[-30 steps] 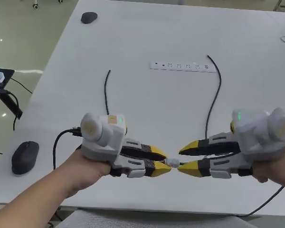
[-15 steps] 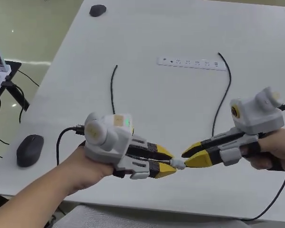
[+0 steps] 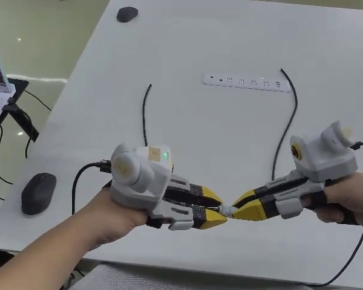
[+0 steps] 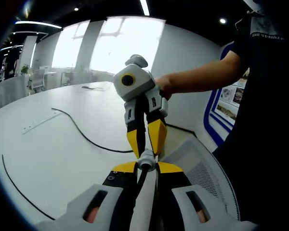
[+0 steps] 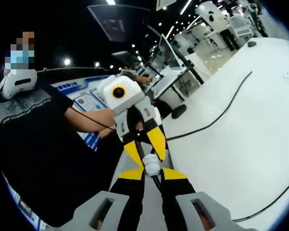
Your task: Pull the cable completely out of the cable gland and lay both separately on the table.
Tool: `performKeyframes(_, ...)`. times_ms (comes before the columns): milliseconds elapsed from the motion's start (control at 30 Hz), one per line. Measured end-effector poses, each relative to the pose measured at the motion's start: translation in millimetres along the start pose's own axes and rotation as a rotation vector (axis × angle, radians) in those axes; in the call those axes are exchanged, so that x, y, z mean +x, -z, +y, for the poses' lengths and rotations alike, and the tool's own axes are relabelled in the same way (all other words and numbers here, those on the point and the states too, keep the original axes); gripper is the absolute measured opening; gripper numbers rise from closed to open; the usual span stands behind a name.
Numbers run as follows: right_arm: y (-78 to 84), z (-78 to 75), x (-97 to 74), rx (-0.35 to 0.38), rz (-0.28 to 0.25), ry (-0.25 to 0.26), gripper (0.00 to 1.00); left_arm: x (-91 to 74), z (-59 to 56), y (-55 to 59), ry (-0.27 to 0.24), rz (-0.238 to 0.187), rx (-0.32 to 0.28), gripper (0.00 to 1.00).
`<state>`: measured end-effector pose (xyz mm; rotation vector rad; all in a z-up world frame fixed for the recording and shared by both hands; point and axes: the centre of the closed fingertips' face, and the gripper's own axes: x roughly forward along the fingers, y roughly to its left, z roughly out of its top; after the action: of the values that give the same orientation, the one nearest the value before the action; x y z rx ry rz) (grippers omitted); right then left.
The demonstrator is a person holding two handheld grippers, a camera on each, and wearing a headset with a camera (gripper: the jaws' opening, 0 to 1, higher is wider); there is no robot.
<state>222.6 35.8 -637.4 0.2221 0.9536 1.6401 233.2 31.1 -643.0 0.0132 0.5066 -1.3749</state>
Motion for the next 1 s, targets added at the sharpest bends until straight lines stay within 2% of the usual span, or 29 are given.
performKeyframes(100,-0.5,-1.1,0.1,-0.093,0.013,0.047,0.08,-0.8,0.2,0.5,0.004,-0.001,-0.015,0.15)
performKeyframes(200,-3.1,1.0,0.7,-0.238,0.029,0.11,0.07,-2.9,2.0,-0.2,0.013,-0.017,-0.07,0.15)
performKeyframes(333,0.6,3.2,2.2,-0.438,0.079,0.179,0.07,-2.1,0.2,1.1,0.028,-0.011,-0.093,0.15)
performKeyframes(467,6.7,-6.1,3.5,-0.645,0.149,0.313,0.07,2.6,2.1,6.6,0.017,0.024,-0.089,0.15)
performKeyframes(500,4.9,-9.5,3.0,-0.706,0.156,0.369,0.07,2.2,4.8,7.7,0.006,0.024,-0.095,0.15)
performKeyframes(567,1.3,-10.2,2.5,-0.776,0.167,0.444,0.07,-0.1,8.9,5.8,-0.005,0.006,-0.12,0.15)
performKeyframes(667,-0.8,-7.2,2.3,-0.891,0.198,0.534,0.07,-2.1,7.7,2.4,0.001,-0.016,-0.135,0.15)
performKeyframes(767,3.8,-4.7,2.6,-0.979,0.255,0.58,0.07,-0.6,4.5,2.8,0.012,-0.021,-0.15,0.15)
performKeyframes(1000,10.3,-6.1,2.2,-0.998,0.282,0.602,0.08,5.0,0.2,6.7,0.012,-0.03,-0.168,0.15)
